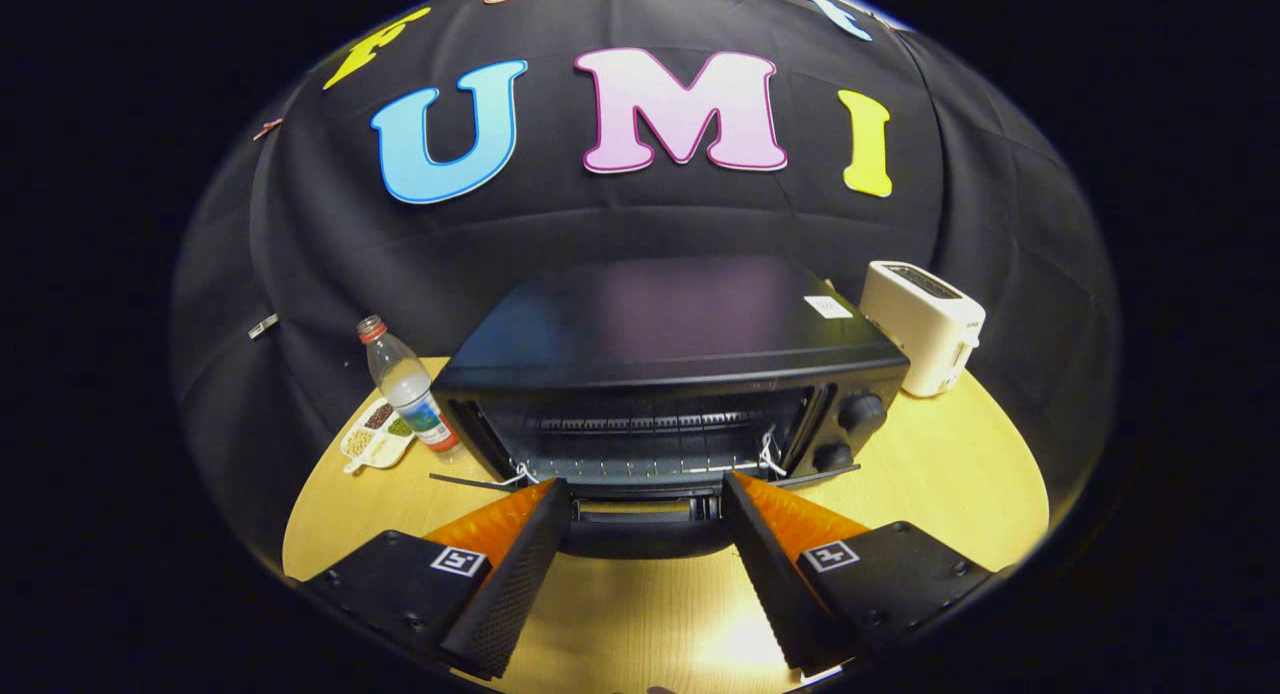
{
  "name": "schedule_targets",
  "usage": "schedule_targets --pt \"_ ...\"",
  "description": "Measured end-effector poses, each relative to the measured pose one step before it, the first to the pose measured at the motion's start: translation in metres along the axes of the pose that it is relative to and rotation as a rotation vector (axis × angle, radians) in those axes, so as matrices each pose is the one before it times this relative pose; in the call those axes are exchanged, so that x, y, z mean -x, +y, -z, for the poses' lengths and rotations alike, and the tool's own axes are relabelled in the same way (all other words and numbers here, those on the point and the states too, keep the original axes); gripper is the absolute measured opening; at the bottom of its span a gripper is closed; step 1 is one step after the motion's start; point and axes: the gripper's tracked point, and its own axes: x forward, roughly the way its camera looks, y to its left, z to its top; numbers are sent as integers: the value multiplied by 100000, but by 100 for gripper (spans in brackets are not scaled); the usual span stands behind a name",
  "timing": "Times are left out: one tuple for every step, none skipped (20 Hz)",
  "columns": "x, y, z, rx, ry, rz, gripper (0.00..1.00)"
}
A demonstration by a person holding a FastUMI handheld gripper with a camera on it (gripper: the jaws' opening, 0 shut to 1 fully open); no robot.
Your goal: Open the toaster oven, put the food inside, and close the toaster oven door.
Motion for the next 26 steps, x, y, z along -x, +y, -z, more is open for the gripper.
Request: schedule_targets --pt "356 -207 900 461 2531 184 98" --pt "294 -106 884 853 1608 -318 98" --pt "141 -363 882 620 2204 218 97" --pt "122 -197 728 -291 1551 97 97" --pt "122 -137 855 -561 2935 3 97" --pt "99 -23 768 -742 2209 -383 97" --pt "73 -44 687 244 2069 -424 97" --pt "-20 -146 635 923 1333 34 97" --pt "34 -42 332 1105 1193 145 97" --pt "-37 95 422 308 1271 -562 97" --pt "2 134 431 220 1491 -416 98" --pt "-2 52 368 427 1102 -250 98" --pt "112 -32 249 833 396 164 98" --pt "-159 -57 252 407 703 258 98" --pt "-128 -95 396 -259 900 195 98" --pt "-205 66 632 -792 1530 -218 98" --pt "-249 0 704 -787 1878 -226 98" --pt "-323 -44 540 -815 1817 -342 98" --pt "-75 -24 416 122 1701 -411 98" --pt "155 19 5 978 217 -527 99" --pt "358 116 -460 1149 -1652 -831 99" --pt "415 55 -463 1861 -1881 -650 98" --pt "699 -141 -450 2070 -1637 -879 98" --pt "838 -538 -389 1516 -1456 -592 98" --pt "873 -701 -466 491 -1390 -656 98" --pt "863 -722 -415 -229 -1553 -1049 99"
